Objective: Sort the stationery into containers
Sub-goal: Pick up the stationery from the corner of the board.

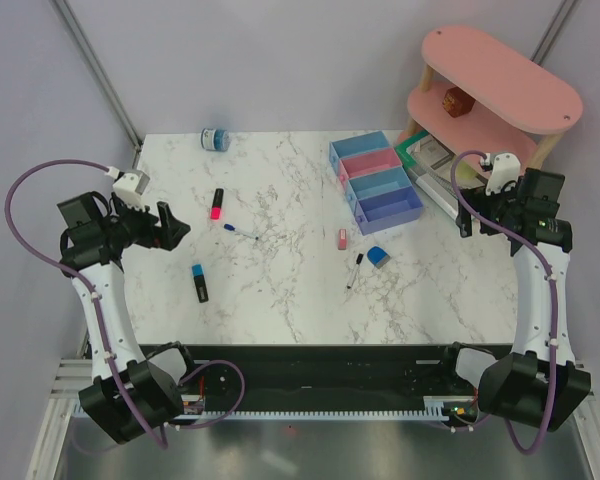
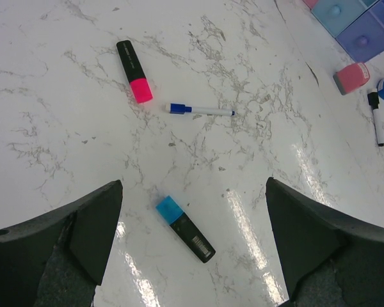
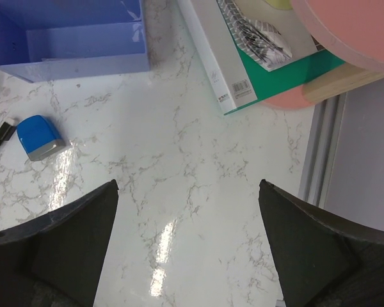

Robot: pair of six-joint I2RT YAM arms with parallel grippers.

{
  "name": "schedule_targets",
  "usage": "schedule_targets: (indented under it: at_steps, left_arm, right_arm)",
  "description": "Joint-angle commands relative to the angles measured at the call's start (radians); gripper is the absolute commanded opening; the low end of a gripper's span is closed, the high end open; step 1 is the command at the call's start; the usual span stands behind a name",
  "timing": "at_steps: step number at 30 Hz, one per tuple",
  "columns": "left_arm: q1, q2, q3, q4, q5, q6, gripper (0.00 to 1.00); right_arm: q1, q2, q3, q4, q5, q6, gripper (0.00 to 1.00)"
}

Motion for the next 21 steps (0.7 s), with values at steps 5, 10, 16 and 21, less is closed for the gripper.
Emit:
schedule_targets:
  at_steps: [5, 10, 16, 21]
  left_arm:
    - [-0.033, 0.076, -0.012, 0.239, -0.025, -0.121, 1.00]
    - [-0.157, 0.195, 0.026, 0.354, -0.146, -0.158, 1.00]
    - [-0.302, 0.344, 0.100, 0.457, -0.295, -0.163, 1.00]
    - [-0.346, 0.559, 0.256, 0.509, -0.390, -0.175, 1.00]
  right_arm:
    - [0.009, 0.027, -0.011, 0.017, -0.133, 0.038, 0.98]
    - [0.089, 0.036, -0.002, 0.049, -0.059, 0.052, 0.98]
    - [0.175, 0.093, 0.056, 0.075, 0.012, 0.081, 0.98]
    - [0.231, 0.131, 0.070, 0.111, 0.042, 0.110, 0.98]
